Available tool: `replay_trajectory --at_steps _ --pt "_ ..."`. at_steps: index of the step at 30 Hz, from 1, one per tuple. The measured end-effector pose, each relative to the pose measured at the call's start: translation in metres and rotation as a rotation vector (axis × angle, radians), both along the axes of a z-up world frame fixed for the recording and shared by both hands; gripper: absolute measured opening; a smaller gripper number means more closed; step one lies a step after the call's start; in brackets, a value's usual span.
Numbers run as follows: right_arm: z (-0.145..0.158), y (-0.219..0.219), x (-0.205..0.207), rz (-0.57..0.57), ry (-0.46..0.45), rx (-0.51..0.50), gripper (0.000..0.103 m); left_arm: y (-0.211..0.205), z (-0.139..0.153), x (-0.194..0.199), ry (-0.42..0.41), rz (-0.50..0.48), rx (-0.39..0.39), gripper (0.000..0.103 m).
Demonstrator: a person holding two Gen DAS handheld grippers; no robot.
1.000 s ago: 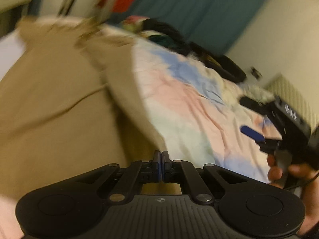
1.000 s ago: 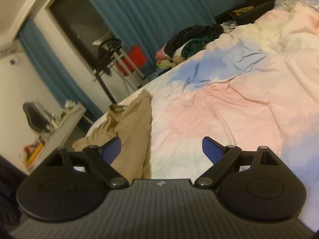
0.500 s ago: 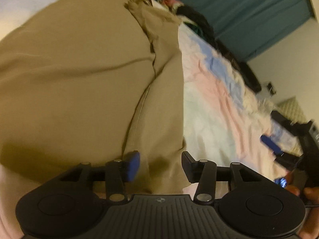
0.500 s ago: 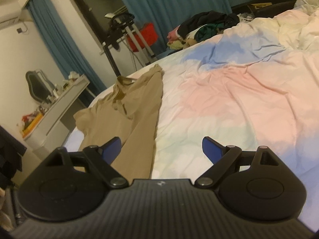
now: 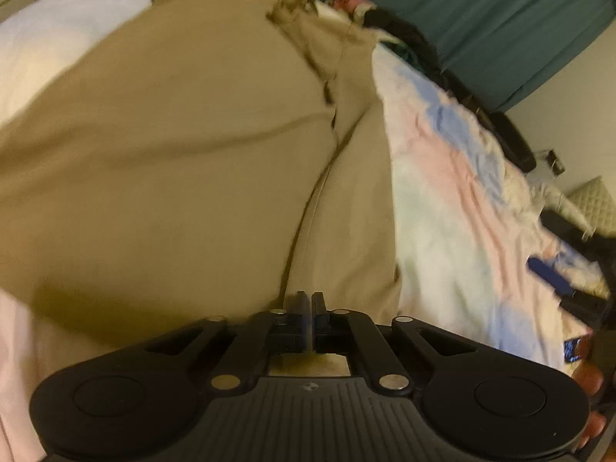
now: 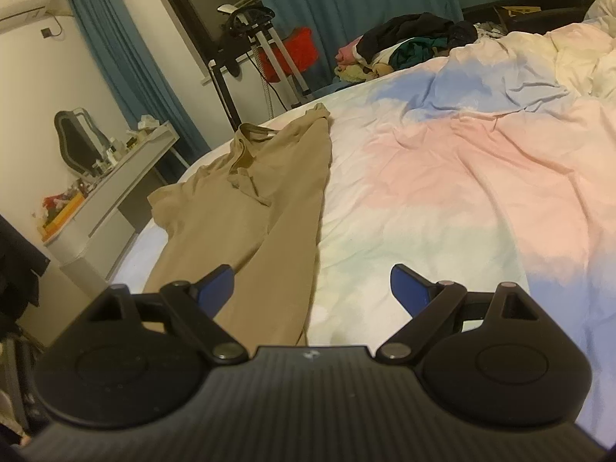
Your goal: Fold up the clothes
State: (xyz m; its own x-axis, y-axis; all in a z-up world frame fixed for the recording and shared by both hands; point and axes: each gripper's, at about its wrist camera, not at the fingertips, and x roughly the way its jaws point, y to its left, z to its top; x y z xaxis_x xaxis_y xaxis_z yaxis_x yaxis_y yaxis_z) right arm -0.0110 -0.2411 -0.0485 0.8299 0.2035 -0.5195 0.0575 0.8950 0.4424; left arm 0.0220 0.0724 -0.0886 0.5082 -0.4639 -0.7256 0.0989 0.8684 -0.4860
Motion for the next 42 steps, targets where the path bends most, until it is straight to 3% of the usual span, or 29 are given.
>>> replay_trajectory --at_steps 1,3,4,11,13,17,19,20,21,22,27,29,31,32,36,42 --pt "-0.001 0.001 0.002 0.0 0.0 -0.002 0.089 0.0 0.004 0.01 -0.02 0.008 0.014 0.019" --pt "-0.002 0.003 0.005 -0.001 -0.001 -0.006 0.089 -0.001 0.013 0.03 -0.059 0.023 0.043 0.055" --pt "-0.004 0.005 0.008 -0.001 0.001 -0.007 0.089 -0.003 0.015 0.045 -0.077 0.033 0.051 0.06" --pt "-0.021 0.013 0.041 0.001 0.018 -0.027 0.089 -0.038 0.007 0.185 -0.193 0.151 0.021 0.076" --pt "-0.028 0.012 0.053 -0.013 0.025 -0.031 0.089 -0.052 -0.003 0.225 -0.206 0.202 0.037 0.076" --pt "-0.047 0.004 0.074 -0.044 0.066 -0.003 0.089 -0.072 -0.021 0.284 -0.233 0.294 0.086 0.071" --pt "-0.058 0.001 0.083 -0.042 0.086 0.021 0.089 -0.079 -0.025 0.297 -0.265 0.32 0.132 0.056" --pt "-0.063 0.0 0.087 -0.045 0.093 0.025 0.089 -0.083 -0.026 0.305 -0.273 0.316 0.153 0.036" --pt "-0.068 -0.001 0.091 -0.048 0.101 0.029 0.089 -0.089 -0.025 0.315 -0.274 0.292 0.183 0.007" --pt "-0.072 -0.002 0.096 -0.051 0.108 0.035 0.089 -0.092 -0.021 0.32 -0.284 0.272 0.227 0.003" --pt "-0.084 -0.002 0.112 -0.056 0.132 0.068 0.089 -0.101 0.001 0.342 -0.352 0.274 0.458 0.002" --pt "-0.086 -0.002 0.114 -0.055 0.13 0.063 0.089 -0.101 0.0 0.347 -0.336 0.294 0.531 0.003" --pt "-0.087 -0.003 0.113 -0.052 0.133 0.064 0.089 -0.094 -0.003 0.344 -0.29 0.308 0.526 0.007" --pt "-0.087 -0.004 0.112 -0.051 0.136 0.069 0.089 -0.089 -0.003 0.339 -0.278 0.311 0.509 0.015" --pt "-0.087 -0.006 0.11 -0.037 0.15 0.112 0.089 -0.072 0.01 0.29 -0.285 0.248 0.404 0.04" --pt "-0.08 -0.009 0.1 0.01 0.135 0.209 0.089 -0.049 0.028 0.172 -0.207 0.102 0.189 0.055"
